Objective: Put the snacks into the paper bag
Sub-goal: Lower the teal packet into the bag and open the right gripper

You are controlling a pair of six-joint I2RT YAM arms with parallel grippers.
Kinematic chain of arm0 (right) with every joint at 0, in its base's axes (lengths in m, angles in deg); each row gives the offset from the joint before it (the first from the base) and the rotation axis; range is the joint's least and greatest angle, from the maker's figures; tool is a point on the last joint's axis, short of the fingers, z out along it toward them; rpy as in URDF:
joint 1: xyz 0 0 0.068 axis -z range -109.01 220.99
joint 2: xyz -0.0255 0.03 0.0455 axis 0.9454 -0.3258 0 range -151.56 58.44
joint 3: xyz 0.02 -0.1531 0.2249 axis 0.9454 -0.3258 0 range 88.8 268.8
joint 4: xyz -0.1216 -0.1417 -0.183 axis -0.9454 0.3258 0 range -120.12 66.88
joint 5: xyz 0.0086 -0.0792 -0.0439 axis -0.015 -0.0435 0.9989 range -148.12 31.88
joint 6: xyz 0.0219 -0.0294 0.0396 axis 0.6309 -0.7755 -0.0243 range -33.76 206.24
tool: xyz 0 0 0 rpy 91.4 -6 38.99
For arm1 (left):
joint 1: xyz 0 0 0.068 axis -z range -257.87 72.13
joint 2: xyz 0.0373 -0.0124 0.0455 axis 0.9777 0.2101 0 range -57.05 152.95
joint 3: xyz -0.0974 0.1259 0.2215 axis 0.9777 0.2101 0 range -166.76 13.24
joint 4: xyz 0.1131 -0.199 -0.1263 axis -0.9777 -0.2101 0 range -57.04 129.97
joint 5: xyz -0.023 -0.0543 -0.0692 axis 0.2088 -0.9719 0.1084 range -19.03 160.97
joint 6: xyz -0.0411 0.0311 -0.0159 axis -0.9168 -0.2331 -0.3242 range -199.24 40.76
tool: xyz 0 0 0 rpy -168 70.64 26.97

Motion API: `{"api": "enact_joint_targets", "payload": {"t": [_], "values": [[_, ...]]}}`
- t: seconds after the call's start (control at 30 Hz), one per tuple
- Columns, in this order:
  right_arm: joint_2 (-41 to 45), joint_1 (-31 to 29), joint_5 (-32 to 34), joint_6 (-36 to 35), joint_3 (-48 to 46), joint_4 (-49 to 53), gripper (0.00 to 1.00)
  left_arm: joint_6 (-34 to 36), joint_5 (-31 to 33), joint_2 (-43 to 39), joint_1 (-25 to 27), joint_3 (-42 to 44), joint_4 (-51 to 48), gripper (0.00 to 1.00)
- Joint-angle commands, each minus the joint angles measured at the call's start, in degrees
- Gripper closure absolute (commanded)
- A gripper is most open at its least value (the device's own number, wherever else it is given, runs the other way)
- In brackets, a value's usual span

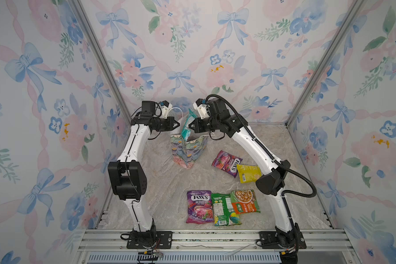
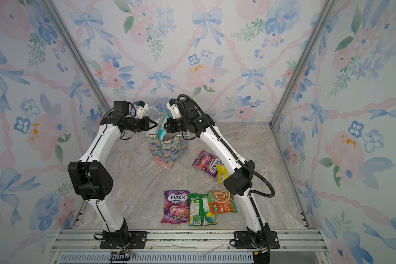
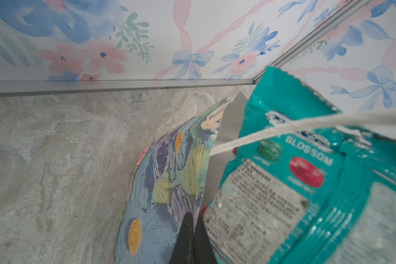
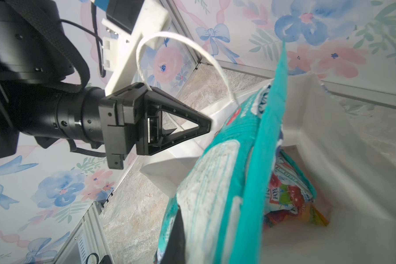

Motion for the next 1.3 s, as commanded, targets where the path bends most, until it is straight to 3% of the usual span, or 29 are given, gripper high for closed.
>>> {"api": "enact_joint_targets", "payload": {"t": [0.0, 0.93, 1.03, 1.13, 1.27], "values": [[-1.1, -0.9, -1.8, -0.3, 1.6, -1.4, 1.0, 0.4, -1.2, -1.2, -0.4, 0.1, -0.6, 1.0], [1.3, 1.8, -1.3, 0.2, -8.4, -6.2, 0.99, 0.5, -1.2, -1.6, -0.3, 0.1, -0.6, 1.0], [2.9, 1.9, -0.4, 0.6, -10.7, -7.5, 0.85, 0.5, -1.3, -1.6, -0.4, 0.1, -0.6, 1.0], [4.5, 2.4, 1.0, 0.9, -11.8, -7.5, 0.54, 0.6, -1.3, -1.6, -0.4, 0.1, -0.5, 1.0], [7.2, 2.8, 3.1, 0.7, -13.2, -8.0, 0.31, 0.6, -1.2, -1.6, -0.3, 0.1, -0.6, 1.0]]}}
